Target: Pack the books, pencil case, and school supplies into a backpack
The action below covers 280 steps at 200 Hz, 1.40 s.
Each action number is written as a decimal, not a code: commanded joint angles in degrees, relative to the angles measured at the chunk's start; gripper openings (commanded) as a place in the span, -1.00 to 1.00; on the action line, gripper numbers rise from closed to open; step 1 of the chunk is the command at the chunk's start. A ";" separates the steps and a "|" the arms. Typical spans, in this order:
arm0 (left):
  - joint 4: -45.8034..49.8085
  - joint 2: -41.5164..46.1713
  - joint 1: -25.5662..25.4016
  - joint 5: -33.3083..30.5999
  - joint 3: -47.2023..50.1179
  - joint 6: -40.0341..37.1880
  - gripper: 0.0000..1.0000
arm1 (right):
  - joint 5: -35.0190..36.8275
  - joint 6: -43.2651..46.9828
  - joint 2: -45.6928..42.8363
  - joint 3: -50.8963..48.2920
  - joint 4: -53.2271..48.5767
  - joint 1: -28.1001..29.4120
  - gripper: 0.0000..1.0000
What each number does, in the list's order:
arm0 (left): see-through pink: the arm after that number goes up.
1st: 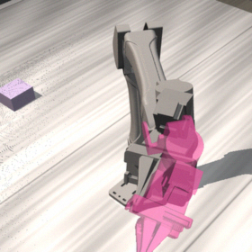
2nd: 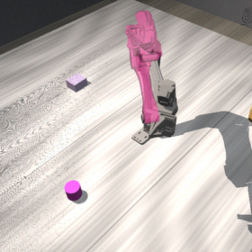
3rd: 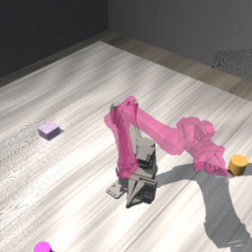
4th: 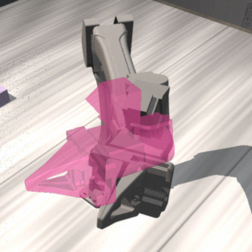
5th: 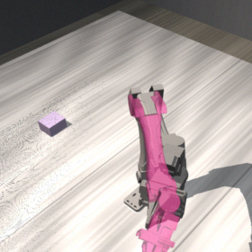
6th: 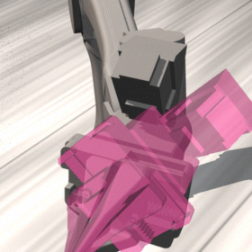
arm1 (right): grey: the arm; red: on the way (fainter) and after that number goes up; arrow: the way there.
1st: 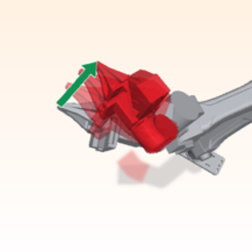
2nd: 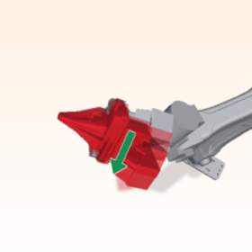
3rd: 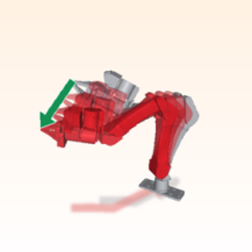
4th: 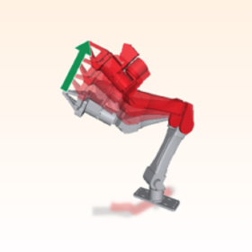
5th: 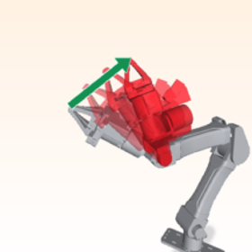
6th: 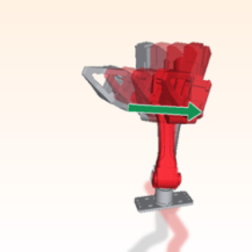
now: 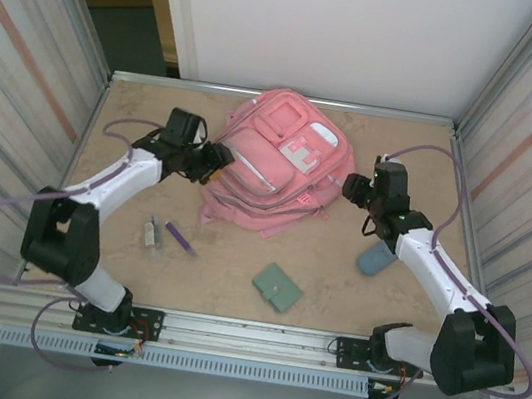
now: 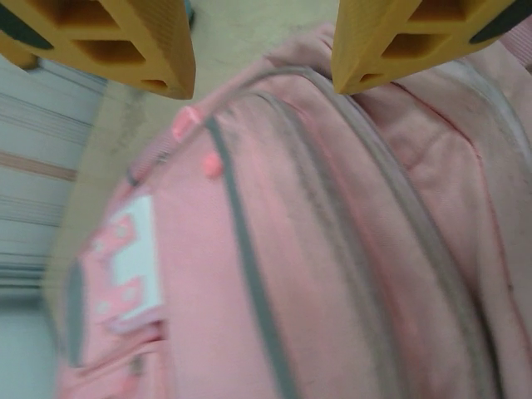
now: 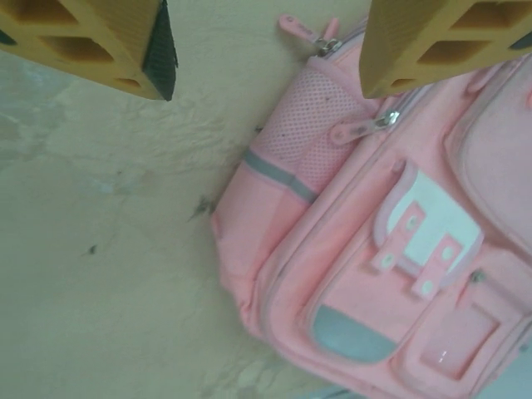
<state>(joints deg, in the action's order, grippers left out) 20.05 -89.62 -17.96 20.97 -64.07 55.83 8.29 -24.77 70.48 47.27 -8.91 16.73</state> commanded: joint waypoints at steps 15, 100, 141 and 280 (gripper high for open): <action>-0.36 -5.56 -1.16 -5.50 -3.33 2.40 -0.01 | 1.25 -4.53 -2.78 1.10 -3.42 -1.93 0.43; -0.81 -15.96 -2.08 -5.40 -10.42 4.59 -0.16 | -7.27 -2.72 -1.95 -0.33 -1.27 -2.56 0.38; -2.73 -18.93 -1.53 -3.37 -9.54 5.26 -0.54 | -16.59 2.24 5.32 1.75 -0.56 -2.56 0.40; 7.18 -5.54 -0.99 6.05 -18.36 1.80 -1.00 | -51.36 28.67 38.21 25.08 -12.90 -4.14 0.42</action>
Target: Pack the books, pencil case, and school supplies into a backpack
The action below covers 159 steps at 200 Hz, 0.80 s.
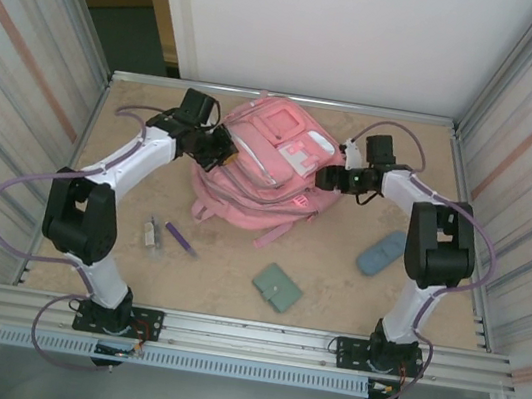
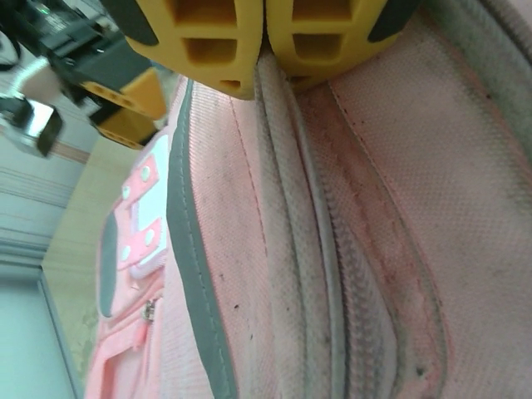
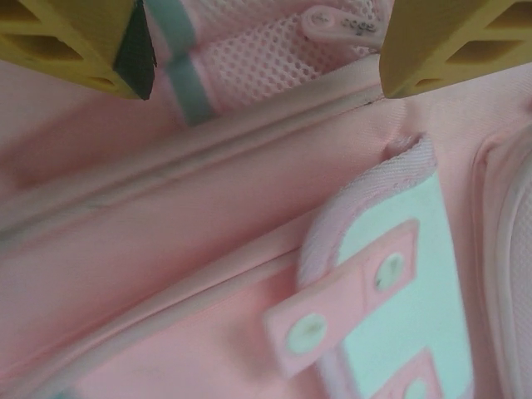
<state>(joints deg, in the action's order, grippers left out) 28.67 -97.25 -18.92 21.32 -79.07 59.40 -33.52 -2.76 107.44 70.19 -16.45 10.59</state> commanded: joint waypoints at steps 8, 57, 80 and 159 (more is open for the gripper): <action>-1.66 1.92 0.01 6.47 -3.31 -1.18 -1.00 | -10.64 7.74 1.59 2.68 -6.64 2.39 0.42; -2.53 3.33 0.85 6.32 -1.33 -0.69 -1.00 | -11.92 9.32 3.38 4.34 -10.69 3.73 0.36; -2.27 3.86 1.75 5.94 -0.82 -1.26 -1.00 | -11.13 8.49 2.41 2.86 -9.75 3.81 0.23; -3.83 3.71 3.27 6.53 1.37 0.19 -1.00 | -7.44 8.03 -0.34 1.08 -9.39 6.31 -0.55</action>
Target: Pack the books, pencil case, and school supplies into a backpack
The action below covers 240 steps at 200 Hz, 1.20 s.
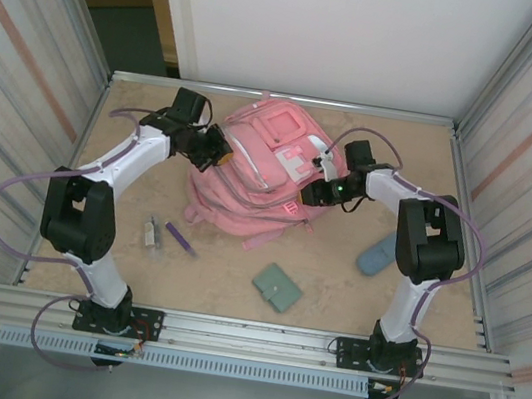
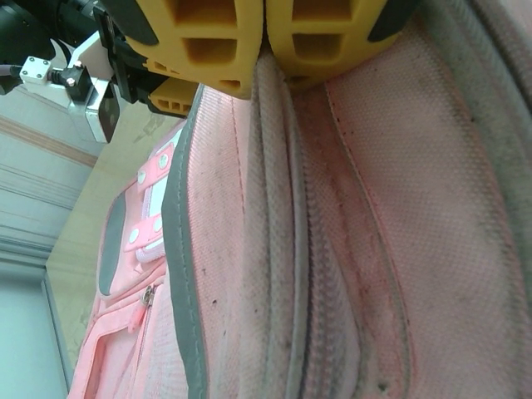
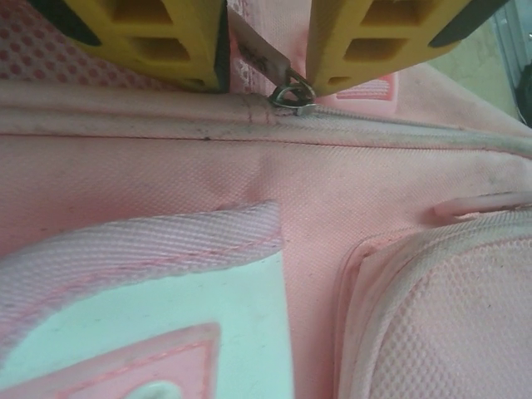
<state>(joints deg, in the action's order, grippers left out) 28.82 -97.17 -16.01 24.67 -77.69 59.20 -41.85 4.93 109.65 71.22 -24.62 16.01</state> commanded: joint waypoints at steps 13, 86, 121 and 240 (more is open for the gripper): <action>-3.74 3.47 0.37 3.20 -0.18 -0.28 -1.00 | 2.52 0.42 -3.17 0.05 -1.02 1.40 -0.60; -6.92 4.38 1.51 2.22 6.28 2.27 -1.00 | 10.30 -4.62 -5.54 4.24 -10.93 5.71 -0.96; -9.36 4.27 1.85 2.29 9.04 3.38 -1.00 | 12.84 -7.32 -2.52 8.70 -19.95 7.25 -1.00; -15.44 3.76 1.51 2.32 15.07 7.34 -1.00 | 8.22 -6.36 6.51 22.79 -37.35 13.69 -1.00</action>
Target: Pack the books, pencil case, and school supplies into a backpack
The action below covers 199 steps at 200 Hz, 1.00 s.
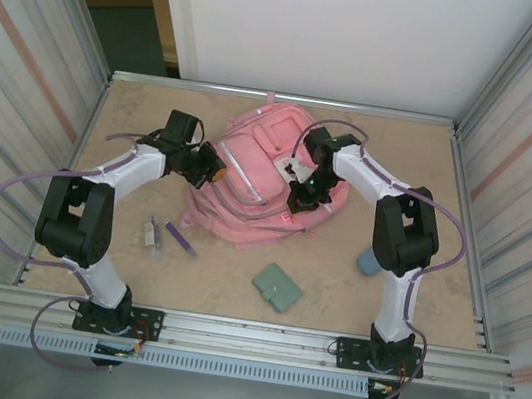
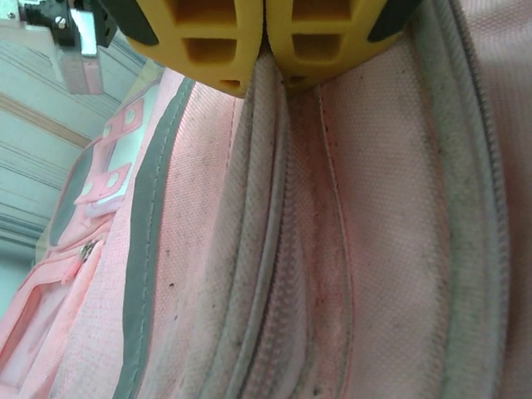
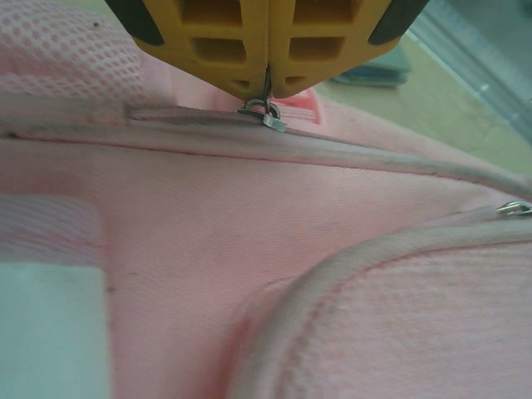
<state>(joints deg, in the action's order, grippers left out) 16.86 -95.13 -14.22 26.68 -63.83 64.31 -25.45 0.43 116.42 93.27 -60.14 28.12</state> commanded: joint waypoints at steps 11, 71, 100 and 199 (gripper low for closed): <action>-4.40 1.87 -0.82 -0.09 2.07 2.91 -1.00 | -9.33 -3.46 -0.91 -0.10 1.03 2.16 -0.97; -6.75 1.20 -1.82 -1.15 3.98 4.12 -1.00 | -16.91 -9.46 -2.64 -2.93 10.62 5.64 -0.86; -7.58 0.91 -1.95 -1.76 4.97 5.30 -1.00 | -14.21 -15.84 -3.49 -4.92 17.92 9.06 -0.82; -9.81 0.10 -2.45 -0.62 6.04 5.11 -0.87 | -7.24 -33.62 -8.75 -13.48 38.85 16.80 -0.58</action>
<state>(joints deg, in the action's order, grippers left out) 9.67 -95.13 -15.11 22.96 -58.63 68.40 -30.72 -28.10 110.91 80.47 -30.52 44.01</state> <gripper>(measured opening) 0.048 0.189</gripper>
